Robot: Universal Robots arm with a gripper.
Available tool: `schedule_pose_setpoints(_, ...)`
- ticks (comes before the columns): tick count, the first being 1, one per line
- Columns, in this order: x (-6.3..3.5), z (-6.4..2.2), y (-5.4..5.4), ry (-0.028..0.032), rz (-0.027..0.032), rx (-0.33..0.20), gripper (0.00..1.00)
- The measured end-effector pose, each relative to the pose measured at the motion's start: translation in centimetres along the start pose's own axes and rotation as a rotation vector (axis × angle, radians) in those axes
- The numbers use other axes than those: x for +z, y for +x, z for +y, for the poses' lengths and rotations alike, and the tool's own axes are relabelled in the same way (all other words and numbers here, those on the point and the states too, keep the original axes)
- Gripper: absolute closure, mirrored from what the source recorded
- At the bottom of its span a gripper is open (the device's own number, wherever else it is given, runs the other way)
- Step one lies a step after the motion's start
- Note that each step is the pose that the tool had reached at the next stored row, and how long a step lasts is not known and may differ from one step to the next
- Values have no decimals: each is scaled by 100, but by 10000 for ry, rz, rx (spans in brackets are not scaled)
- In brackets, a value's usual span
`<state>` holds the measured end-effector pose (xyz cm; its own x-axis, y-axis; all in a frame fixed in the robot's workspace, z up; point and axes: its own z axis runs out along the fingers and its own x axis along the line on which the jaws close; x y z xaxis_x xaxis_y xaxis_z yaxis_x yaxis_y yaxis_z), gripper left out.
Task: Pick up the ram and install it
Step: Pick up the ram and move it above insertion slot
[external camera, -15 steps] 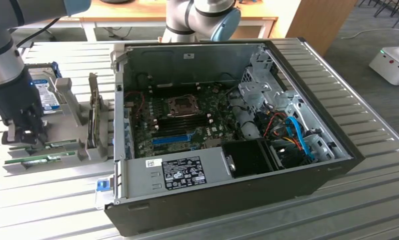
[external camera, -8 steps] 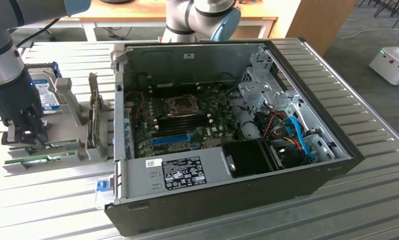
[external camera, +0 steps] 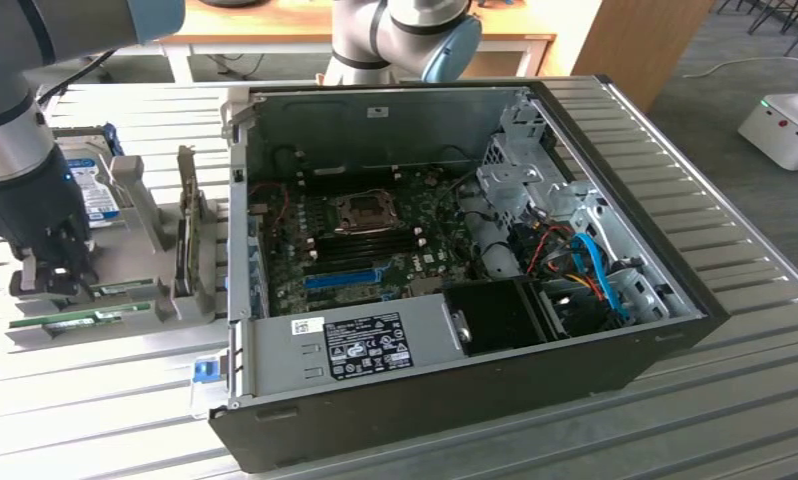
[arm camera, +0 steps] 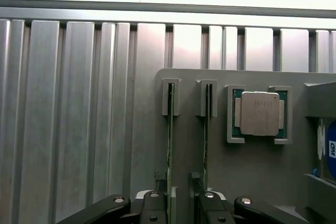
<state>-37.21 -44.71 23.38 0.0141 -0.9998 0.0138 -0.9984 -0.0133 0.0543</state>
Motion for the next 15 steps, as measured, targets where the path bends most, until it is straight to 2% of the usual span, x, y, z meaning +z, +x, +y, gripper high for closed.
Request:
schedule_pose_setpoints(8,93,-5,-1,0,4,0,70)
schedule_pose_setpoints(15,99,-5,-1,0,3,2,70)
